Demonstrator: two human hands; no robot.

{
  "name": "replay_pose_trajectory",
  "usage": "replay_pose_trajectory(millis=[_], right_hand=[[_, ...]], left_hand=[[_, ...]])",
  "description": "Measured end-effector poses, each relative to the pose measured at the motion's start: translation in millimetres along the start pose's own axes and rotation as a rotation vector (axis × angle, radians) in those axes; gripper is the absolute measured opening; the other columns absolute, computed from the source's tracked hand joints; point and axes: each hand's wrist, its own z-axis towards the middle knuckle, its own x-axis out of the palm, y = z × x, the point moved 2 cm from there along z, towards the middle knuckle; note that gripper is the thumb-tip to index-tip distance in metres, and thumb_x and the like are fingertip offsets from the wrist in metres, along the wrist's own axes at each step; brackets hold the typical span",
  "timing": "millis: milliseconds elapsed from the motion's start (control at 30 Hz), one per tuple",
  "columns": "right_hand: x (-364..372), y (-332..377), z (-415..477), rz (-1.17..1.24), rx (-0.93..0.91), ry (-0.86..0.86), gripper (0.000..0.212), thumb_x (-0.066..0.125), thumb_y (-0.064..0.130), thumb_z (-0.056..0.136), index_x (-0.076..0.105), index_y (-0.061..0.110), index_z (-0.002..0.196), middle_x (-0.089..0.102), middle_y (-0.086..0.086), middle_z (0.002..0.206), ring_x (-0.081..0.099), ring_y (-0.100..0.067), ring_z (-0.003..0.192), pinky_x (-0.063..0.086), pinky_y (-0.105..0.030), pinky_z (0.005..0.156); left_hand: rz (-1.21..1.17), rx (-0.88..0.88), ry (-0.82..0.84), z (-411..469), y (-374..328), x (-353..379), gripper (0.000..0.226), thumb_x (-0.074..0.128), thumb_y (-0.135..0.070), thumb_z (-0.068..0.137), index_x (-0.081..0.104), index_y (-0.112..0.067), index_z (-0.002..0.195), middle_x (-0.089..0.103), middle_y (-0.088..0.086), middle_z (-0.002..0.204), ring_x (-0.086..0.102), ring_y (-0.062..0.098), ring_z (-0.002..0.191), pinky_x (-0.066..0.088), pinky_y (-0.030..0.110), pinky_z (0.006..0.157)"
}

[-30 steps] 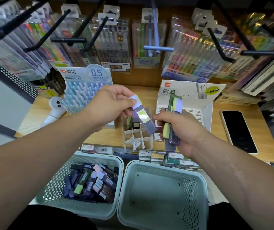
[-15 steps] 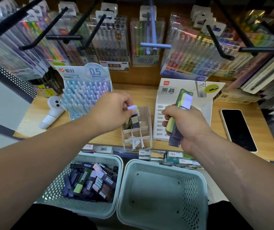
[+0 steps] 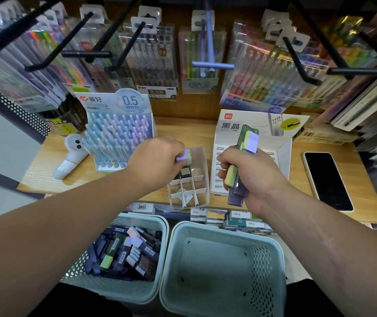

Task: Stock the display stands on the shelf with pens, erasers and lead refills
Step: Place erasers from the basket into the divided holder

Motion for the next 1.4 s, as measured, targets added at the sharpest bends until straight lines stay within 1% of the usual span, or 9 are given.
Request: replay_pose_trajectory(millis=[167, 367, 767, 833, 900, 1000, 1100, 1267, 1400], right_hand=[[0.9, 0.1, -2.7, -0.017, 0.004, 0.114, 0.011, 0.066, 0.002, 0.084, 0.062, 0.013, 0.081, 0.059, -0.007, 0.065, 0.059, -0.019, 0.058, 0.046, -0.031, 0.057], [5.1, -0.7, -9.4, 0.014, 0.079, 0.332, 0.010, 0.065, 0.001, 0.086, 0.064, 0.011, 0.087, 0.058, -0.008, 0.069, 0.058, -0.020, 0.060, 0.047, -0.030, 0.056], [7.9, 1.6, -11.9, 0.030, 0.090, 0.320, 0.013, 0.063, 0.000, 0.087, 0.063, 0.013, 0.089, 0.059, -0.006, 0.067, 0.057, -0.018, 0.058, 0.048, -0.028, 0.054], [8.8, 1.4, -11.8, -0.002, 0.074, 0.333, 0.013, 0.064, -0.001, 0.085, 0.065, 0.013, 0.086, 0.059, -0.007, 0.068, 0.058, -0.019, 0.059, 0.047, -0.029, 0.055], [11.0, 1.1, -11.7, -0.066, 0.042, 0.347, 0.016, 0.066, -0.002, 0.083, 0.067, 0.014, 0.081, 0.059, -0.009, 0.068, 0.058, -0.019, 0.058, 0.046, -0.030, 0.057], [17.2, 0.8, -14.2, -0.126, 0.001, 0.389, 0.028, 0.063, -0.005, 0.083, 0.067, 0.019, 0.070, 0.059, -0.005, 0.063, 0.057, -0.018, 0.056, 0.042, -0.030, 0.056], [19.4, 2.3, -17.7, -0.100, 0.002, 0.409, 0.034, 0.059, -0.006, 0.085, 0.068, 0.018, 0.063, 0.062, -0.006, 0.065, 0.057, -0.017, 0.057, 0.044, -0.031, 0.058], [19.1, 2.6, -19.9, -0.040, 0.068, 0.437, 0.018, 0.057, -0.007, 0.086, 0.066, 0.008, 0.091, 0.061, -0.014, 0.073, 0.060, -0.019, 0.059, 0.050, -0.030, 0.058], [22.7, 2.5, -21.4, -0.208, -0.003, 0.435, 0.014, 0.072, -0.001, 0.083, 0.069, 0.013, 0.082, 0.061, -0.003, 0.062, 0.056, -0.014, 0.054, 0.045, -0.026, 0.053]], left_hand=[[0.041, -0.021, -0.003, 0.5, 1.8, 4.5, 0.027, 0.079, -0.037, 0.081, 0.061, -0.017, 0.078, 0.057, 0.000, 0.082, 0.057, 0.025, 0.069, 0.043, 0.030, 0.058], [0.076, -0.081, 0.068, 4.8, 2.8, 7.7, 0.047, 0.076, -0.044, 0.081, 0.034, -0.024, 0.070, 0.050, -0.003, 0.074, 0.054, 0.025, 0.067, 0.038, 0.031, 0.055], [-0.007, -0.138, 0.083, -0.7, -1.6, -8.5, 0.038, 0.078, -0.047, 0.079, 0.053, -0.020, 0.088, 0.056, -0.003, 0.082, 0.058, 0.021, 0.077, 0.050, 0.037, 0.065], [-0.221, -0.193, 0.034, 2.3, -10.7, -20.5, 0.027, 0.075, -0.041, 0.084, 0.061, -0.019, 0.093, 0.058, -0.003, 0.077, 0.057, 0.017, 0.073, 0.048, 0.033, 0.065], [-0.632, -0.346, 0.028, 5.8, -26.5, -34.4, 0.016, 0.068, -0.037, 0.092, 0.066, -0.021, 0.089, 0.062, -0.001, 0.073, 0.054, 0.011, 0.062, 0.045, 0.029, 0.055], [-1.050, -0.497, 0.198, 4.3, -50.1, -44.1, 0.021, 0.060, -0.032, 0.098, 0.068, -0.015, 0.088, 0.064, -0.006, 0.066, 0.050, 0.007, 0.050, 0.037, 0.018, 0.046], [-1.152, -0.496, 0.261, 0.4, -54.8, -42.5, 0.011, 0.064, -0.023, 0.096, 0.065, -0.012, 0.095, 0.063, 0.000, 0.074, 0.051, 0.008, 0.050, 0.036, 0.022, 0.047], [-1.176, -0.553, 0.184, -0.8, -46.0, -43.8, 0.015, 0.063, -0.032, 0.096, 0.063, -0.018, 0.101, 0.063, -0.002, 0.077, 0.048, 0.012, 0.054, 0.037, 0.022, 0.047], [-1.229, -0.533, 0.146, 1.6, -54.2, -51.5, 0.019, 0.065, -0.032, 0.093, 0.066, -0.015, 0.101, 0.055, 0.001, 0.071, 0.045, 0.011, 0.052, 0.038, 0.021, 0.046]])
